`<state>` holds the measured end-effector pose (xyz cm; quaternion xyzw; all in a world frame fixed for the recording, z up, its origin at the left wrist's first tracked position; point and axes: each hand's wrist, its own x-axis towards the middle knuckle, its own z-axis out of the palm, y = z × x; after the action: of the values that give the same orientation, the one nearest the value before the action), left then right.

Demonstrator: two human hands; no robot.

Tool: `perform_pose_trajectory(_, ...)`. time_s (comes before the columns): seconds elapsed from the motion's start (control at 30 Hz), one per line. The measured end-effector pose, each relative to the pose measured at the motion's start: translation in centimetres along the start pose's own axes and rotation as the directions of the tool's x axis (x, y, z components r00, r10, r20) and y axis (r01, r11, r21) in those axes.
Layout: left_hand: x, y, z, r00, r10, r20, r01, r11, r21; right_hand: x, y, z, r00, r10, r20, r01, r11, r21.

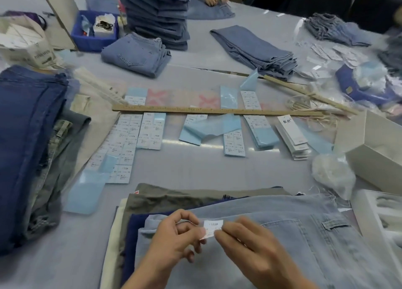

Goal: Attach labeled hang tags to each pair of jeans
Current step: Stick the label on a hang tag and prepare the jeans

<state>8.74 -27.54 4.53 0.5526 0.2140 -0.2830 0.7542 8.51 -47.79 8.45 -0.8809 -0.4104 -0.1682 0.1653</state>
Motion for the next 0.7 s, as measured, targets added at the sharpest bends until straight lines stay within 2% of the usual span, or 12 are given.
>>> perform_pose_trajectory(0.13, 0.4, 0.0, 0.3, 0.986, 0.162, -0.046, -0.161, 0.987, 0.018, -0.2, 0.2, -0.3, 1.0, 0.012, 0.0, -0.012, 1.0, -0.026)
perform_pose_trajectory(0.2, 1.0, 0.0, 0.4, 0.95, 0.3, -0.081, -0.294, 0.952, 0.081, -0.2, 0.4, -0.4, 0.994, 0.103, -0.031, -0.102, 0.994, 0.034)
perform_pose_trajectory(0.23, 1.3, 0.0, 0.5, 0.916, 0.384, -0.114, -0.371, 0.921, 0.123, -0.2, 0.7, -0.4, 0.979, 0.198, -0.055, -0.191, 0.975, 0.112)
perform_pose_trajectory(0.27, 1.5, 0.1, 0.7, 0.87, 0.469, -0.154, -0.445, 0.88, 0.167, -0.2, 0.9, -0.4, 0.941, 0.33, -0.079, -0.305, 0.925, 0.227)
perform_pose_trajectory(0.3, 1.7, 0.3, 0.9, 0.812, 0.555, -0.181, -0.518, 0.828, 0.215, 0.0, 1.1, -0.6, 0.868, 0.489, -0.089, -0.428, 0.826, 0.367)
perform_pose_trajectory(0.37, 2.1, 0.8, 1.6, 0.685, 0.711, -0.161, -0.65, 0.696, 0.305, 0.7, 1.7, -1.1, 0.656, 0.754, -0.014, -0.592, 0.527, 0.61)
perform_pose_trajectory(0.4, 2.3, 1.2, 2.1, 0.628, 0.768, -0.126, -0.704, 0.63, 0.329, 1.0, 2.0, -1.3, 0.568, 0.821, 0.059, -0.629, 0.386, 0.675)
perform_pose_trajectory(0.43, 2.5, 1.5, 2.5, 0.583, 0.808, -0.09, -0.746, 0.576, 0.336, 1.3, 2.4, -1.3, 0.511, 0.851, 0.121, -0.642, 0.285, 0.712)
perform_pose_trajectory(0.47, 2.7, 1.8, 3.0, 0.554, 0.83, -0.06, -0.774, 0.541, 0.329, 1.5, 2.7, -1.4, 0.478, 0.861, 0.172, -0.64, 0.208, 0.739)
perform_pose_trajectory(0.53, 3.2, 2.4, 3.7, 0.541, 0.841, -0.02, -0.795, 0.519, 0.315, 1.9, 3.1, -1.4, 0.452, 0.859, 0.239, -0.624, 0.114, 0.773)
perform_pose_trajectory(0.7, 4.1, 2.8, 4.4, 0.516, 0.855, 0.046, -0.81, 0.47, 0.352, 2.1, 3.8, -1.0, 0.442, 0.861, 0.252, -0.62, 0.091, 0.779)
